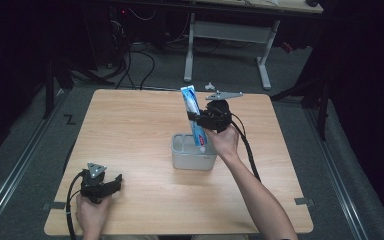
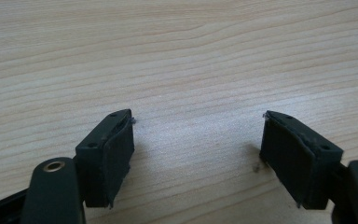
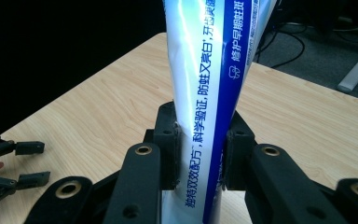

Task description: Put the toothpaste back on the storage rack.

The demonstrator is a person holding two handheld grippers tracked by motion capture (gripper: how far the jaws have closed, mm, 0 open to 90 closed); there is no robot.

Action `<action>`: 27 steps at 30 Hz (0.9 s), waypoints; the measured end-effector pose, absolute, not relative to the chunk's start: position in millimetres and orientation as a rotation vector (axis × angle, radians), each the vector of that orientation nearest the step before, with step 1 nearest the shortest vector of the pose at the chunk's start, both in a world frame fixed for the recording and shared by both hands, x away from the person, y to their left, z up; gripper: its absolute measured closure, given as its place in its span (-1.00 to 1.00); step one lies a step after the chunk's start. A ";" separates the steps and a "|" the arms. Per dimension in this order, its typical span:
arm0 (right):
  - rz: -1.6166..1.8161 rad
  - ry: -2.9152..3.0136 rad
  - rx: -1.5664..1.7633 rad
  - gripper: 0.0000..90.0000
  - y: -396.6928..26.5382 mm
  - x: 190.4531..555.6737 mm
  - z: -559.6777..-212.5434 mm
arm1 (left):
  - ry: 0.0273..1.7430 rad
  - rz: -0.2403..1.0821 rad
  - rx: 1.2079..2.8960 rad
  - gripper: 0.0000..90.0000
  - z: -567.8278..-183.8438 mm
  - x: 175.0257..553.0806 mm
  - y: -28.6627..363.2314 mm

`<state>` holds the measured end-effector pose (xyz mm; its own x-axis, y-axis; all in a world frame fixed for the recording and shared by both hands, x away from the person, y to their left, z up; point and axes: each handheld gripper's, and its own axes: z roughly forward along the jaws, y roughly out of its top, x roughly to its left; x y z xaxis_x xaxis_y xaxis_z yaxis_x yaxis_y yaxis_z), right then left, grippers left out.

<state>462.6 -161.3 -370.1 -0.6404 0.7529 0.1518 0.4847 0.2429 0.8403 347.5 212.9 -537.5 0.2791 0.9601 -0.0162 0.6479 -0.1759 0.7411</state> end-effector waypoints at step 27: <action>1.231 2.294 1.098 0.61 -148.3 459.4 -388.1 | 1.441 0.620 1.913 -0.42 -537.3 347.5 213.0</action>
